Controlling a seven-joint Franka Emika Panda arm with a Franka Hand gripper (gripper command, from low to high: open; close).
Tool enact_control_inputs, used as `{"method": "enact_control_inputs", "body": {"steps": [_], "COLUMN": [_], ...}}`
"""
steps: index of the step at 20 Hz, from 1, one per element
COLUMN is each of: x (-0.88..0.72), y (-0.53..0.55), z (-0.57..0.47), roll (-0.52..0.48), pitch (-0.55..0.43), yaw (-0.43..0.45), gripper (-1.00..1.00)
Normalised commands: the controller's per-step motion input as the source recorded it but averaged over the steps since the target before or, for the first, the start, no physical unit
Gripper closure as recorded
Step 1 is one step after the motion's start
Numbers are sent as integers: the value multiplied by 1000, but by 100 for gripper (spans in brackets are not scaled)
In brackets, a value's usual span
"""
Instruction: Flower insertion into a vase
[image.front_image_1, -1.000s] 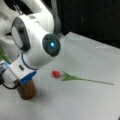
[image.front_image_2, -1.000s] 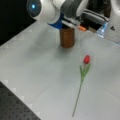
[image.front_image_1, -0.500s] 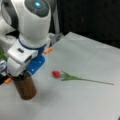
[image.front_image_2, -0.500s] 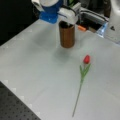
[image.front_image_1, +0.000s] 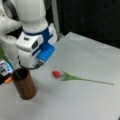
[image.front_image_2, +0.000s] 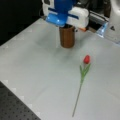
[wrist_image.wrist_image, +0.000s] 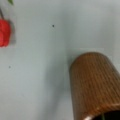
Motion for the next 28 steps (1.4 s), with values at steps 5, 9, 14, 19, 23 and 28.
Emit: {"method": "enact_control_inputs", "body": {"steps": [5,9,14,19,23,28], "x": [648,633,489,309,194,128], "y": [857,629,253,39,31,70], "z": [-94,-37,20,-17,-242,-345], "roll": [50,54,59,12,-92,-168], "pitch": [-41,77,108,135,161,116], "yaw": [-147,-151,-48,0,18,15], "gripper": [-100,-100,-100,-100,-100,-100]}}
